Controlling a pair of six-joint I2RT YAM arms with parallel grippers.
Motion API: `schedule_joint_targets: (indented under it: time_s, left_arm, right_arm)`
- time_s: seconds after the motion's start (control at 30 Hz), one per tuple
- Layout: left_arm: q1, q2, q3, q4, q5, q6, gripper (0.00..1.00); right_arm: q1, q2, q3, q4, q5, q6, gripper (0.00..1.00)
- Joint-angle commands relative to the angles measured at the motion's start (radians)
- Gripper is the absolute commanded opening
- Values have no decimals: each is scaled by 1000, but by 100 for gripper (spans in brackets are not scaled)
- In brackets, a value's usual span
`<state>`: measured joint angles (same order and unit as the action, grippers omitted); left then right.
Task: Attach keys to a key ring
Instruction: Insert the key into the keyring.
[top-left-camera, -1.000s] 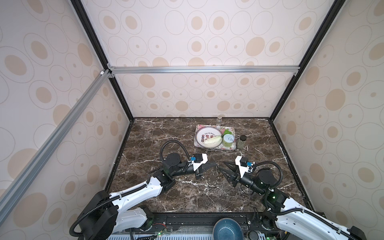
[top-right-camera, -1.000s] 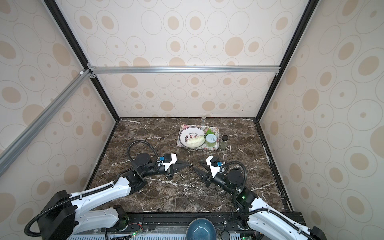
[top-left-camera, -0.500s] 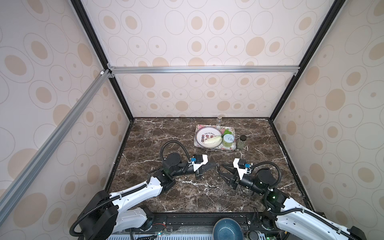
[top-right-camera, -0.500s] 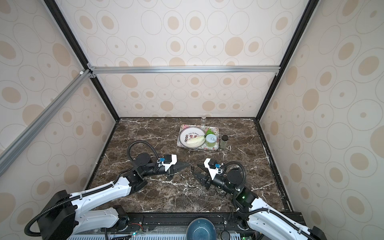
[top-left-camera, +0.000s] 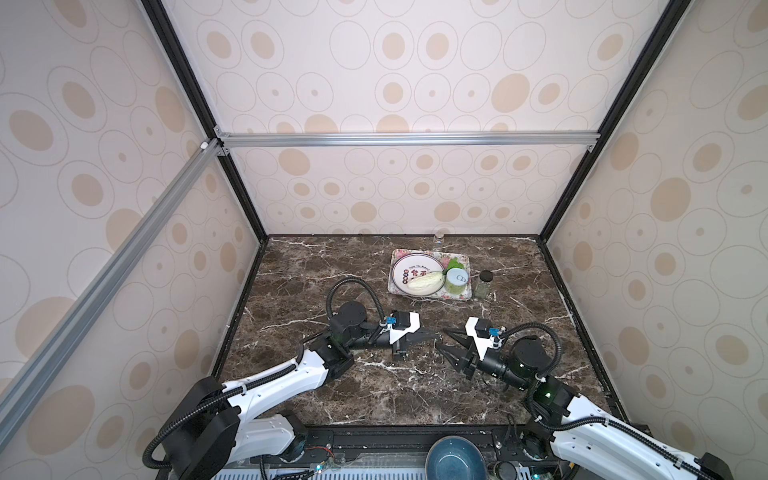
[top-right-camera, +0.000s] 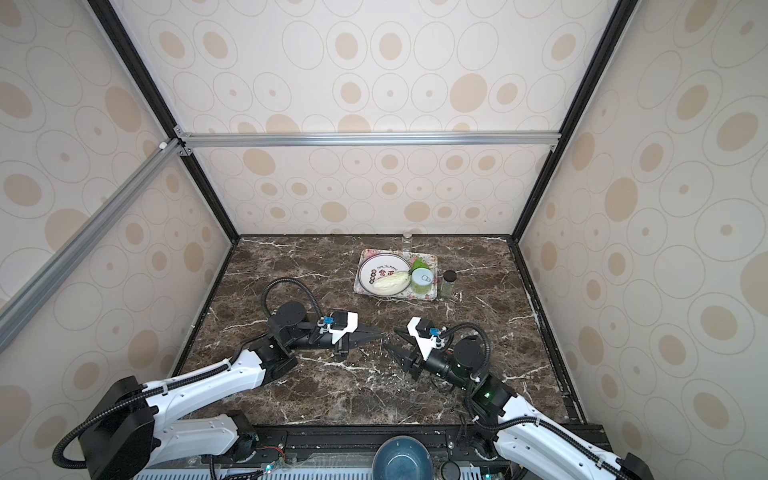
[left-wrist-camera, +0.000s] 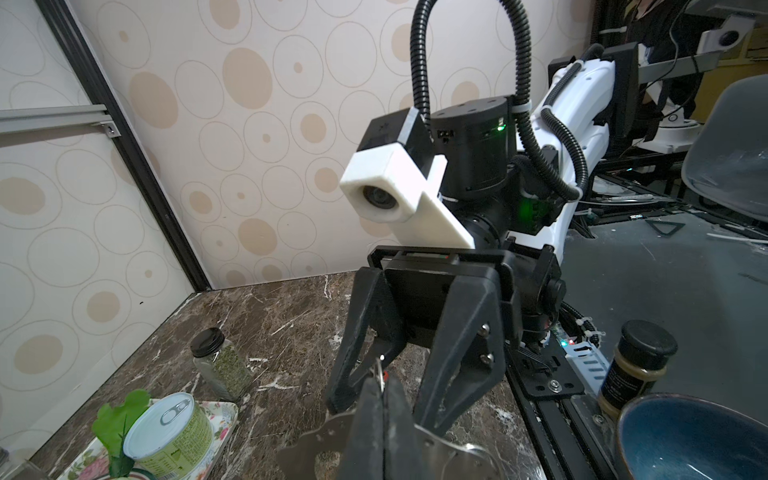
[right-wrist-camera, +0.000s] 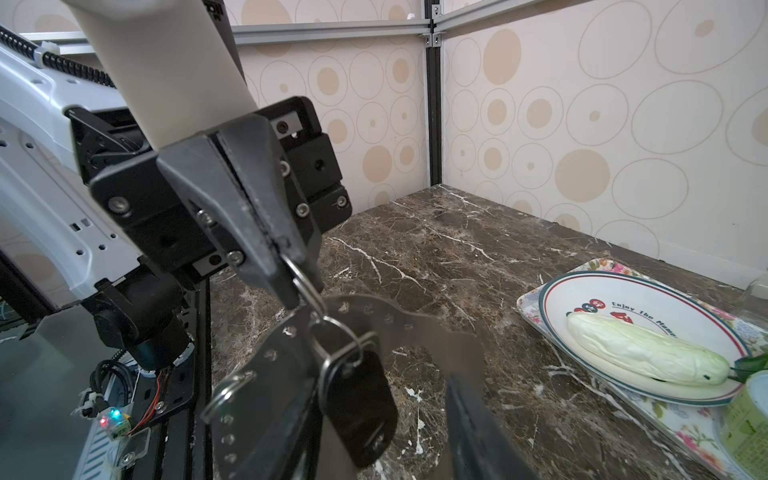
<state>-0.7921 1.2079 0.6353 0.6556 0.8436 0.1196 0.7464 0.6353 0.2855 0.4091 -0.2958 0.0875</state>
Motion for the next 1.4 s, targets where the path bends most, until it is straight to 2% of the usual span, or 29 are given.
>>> schedule_joint_targets:
  time_s: [0.0,0.5,0.97,1.27,1.37]
  left_arm:
    - [-7,-9,51,-19,46,55,0]
    - [-6,2,77,-109,64,124,0]
    - [-7,13,90,-138,76,144,0]
    - [-7,31,106,-164,94,157,0]
    - [-7,27,106,-158,88,149,0]
  right_arm:
    - [1,-19,16,-9,-17,-20,48]
    - [1,-28,19,-16,-51,-30,43]
    - [1,-31,18,-12,-69,-31,38]
    - [1,-46,15,-10,-82,-28,38]
    - [0,-48,12,-10,-81,-28,34]
